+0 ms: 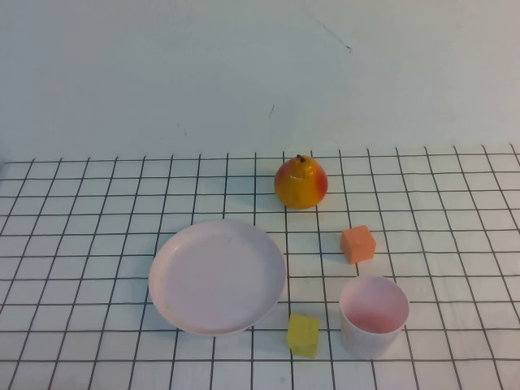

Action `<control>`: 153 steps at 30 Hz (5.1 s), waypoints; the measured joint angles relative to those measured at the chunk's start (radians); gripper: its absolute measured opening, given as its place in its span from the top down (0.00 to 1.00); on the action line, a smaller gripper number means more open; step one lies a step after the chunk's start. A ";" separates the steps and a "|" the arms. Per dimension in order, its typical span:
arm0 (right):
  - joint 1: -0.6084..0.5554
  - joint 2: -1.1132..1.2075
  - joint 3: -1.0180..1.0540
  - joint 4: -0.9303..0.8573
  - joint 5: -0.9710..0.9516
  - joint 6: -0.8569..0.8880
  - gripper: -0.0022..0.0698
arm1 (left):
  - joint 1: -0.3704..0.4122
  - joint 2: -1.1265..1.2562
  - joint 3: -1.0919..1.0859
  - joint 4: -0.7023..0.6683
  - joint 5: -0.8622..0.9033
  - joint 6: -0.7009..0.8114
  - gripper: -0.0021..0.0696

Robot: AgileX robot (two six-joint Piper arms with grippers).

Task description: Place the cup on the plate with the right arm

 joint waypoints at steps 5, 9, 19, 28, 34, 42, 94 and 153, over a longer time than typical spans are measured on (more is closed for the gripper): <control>0.000 0.000 0.000 0.000 -0.135 0.000 0.93 | 0.000 0.000 0.000 0.000 0.000 0.000 0.98; 0.000 0.000 0.000 0.000 -0.361 0.000 0.93 | 0.000 0.000 0.000 0.000 0.000 0.000 0.98; 0.000 0.000 0.000 0.000 -0.879 0.019 0.93 | 0.000 0.000 0.000 0.000 0.000 0.000 0.98; 0.000 0.000 0.000 -0.006 -1.030 0.212 0.93 | 0.000 0.000 0.000 0.000 0.000 0.000 0.98; 0.000 0.000 -0.056 -0.127 -0.970 0.309 0.93 | 0.000 0.000 0.000 0.000 0.000 0.000 0.98; 0.000 0.000 -0.348 -0.464 -0.593 0.637 0.93 | 0.000 0.000 0.000 0.000 0.000 0.000 0.98; 0.047 0.548 -0.458 0.277 0.439 -0.452 0.97 | 0.000 0.000 0.000 0.000 0.000 0.000 0.98; 0.540 1.951 -1.600 0.293 0.663 -0.683 0.94 | 0.000 0.000 0.000 0.000 0.000 0.000 0.97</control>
